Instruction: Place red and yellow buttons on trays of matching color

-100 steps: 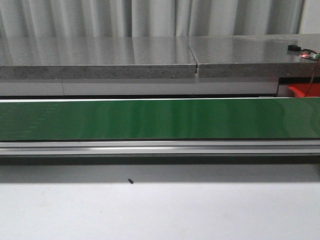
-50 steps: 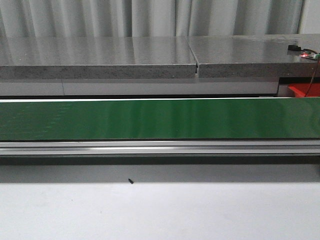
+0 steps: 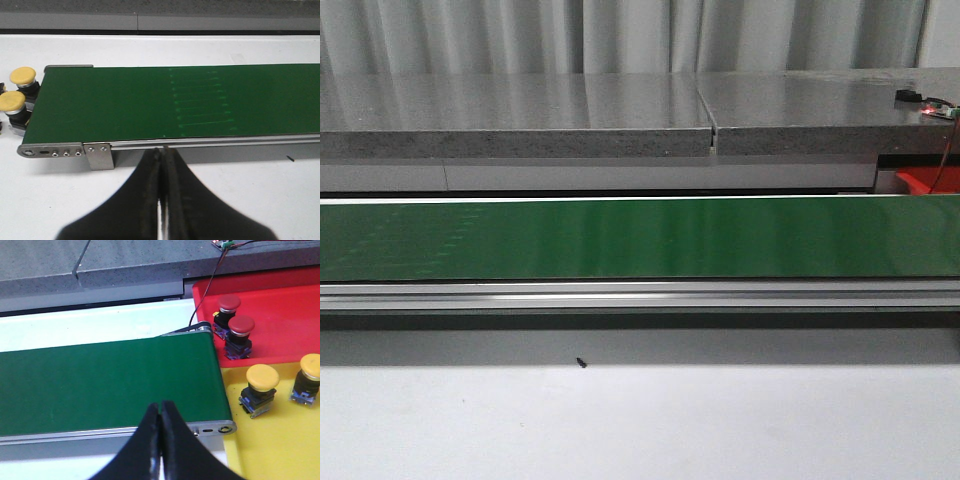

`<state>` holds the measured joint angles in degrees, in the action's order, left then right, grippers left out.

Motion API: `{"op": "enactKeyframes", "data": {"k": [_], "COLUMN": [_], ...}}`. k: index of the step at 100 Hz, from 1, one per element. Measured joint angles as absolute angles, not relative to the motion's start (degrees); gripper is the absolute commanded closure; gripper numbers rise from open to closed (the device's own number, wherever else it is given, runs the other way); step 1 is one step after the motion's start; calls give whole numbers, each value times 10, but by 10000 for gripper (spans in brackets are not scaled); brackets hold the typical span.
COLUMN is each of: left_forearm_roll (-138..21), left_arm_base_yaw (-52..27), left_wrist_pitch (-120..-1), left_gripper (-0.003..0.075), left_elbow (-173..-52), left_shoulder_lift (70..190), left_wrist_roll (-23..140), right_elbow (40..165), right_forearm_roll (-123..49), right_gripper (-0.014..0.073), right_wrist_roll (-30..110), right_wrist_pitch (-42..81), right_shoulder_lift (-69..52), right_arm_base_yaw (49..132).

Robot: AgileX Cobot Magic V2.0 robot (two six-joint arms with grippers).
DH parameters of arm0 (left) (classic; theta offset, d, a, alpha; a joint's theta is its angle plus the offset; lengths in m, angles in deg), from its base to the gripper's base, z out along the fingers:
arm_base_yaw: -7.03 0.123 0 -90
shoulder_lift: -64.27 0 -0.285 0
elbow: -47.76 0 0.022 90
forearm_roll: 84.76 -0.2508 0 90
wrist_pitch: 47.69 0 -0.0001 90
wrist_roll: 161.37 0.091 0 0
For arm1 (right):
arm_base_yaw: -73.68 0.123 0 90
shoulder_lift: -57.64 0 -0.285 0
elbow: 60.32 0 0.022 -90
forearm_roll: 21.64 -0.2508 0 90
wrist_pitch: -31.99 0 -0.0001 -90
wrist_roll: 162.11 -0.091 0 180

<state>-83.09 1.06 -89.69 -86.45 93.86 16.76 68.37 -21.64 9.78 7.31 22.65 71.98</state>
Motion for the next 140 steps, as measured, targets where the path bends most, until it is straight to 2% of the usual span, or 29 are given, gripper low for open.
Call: {"op": "enactKeyframes", "data": {"k": [48,103,112,117,132,136,140], "left_forearm_roll": [-887,-822,-817,-816,-815,-810,-807], "left_arm_base_yaw": [25,180,213,230,271,280,288], "left_wrist_pitch": [-865,-835,-841,-844,-862,-865,-869], "left_gripper": [739,722,634,552,213,160,141], "left_elbow": [-948,-990,-1006,-1016,-1043,-1050,-1060], "left_shoulder_lift": [1100,1313,1347,1366,1429,1443,1459], "left_wrist_roll": [83,78,78,78,78,78,78], "right_elbow": [684,684,684,684,684,684,684], "right_forearm_roll": [-216,-216,-216,-216,-216,-216,-216], "right_gripper": [661,661,661,661,661,661,661], "right_wrist_roll": [98,98,98,98,98,98,98], "right_wrist_pitch": [73,73,73,73,73,73,73], "right_shoulder_lift": [227,227,227,227,227,227,227], "right_arm_base_yaw": [720,720,720,720,720,720,720]}}
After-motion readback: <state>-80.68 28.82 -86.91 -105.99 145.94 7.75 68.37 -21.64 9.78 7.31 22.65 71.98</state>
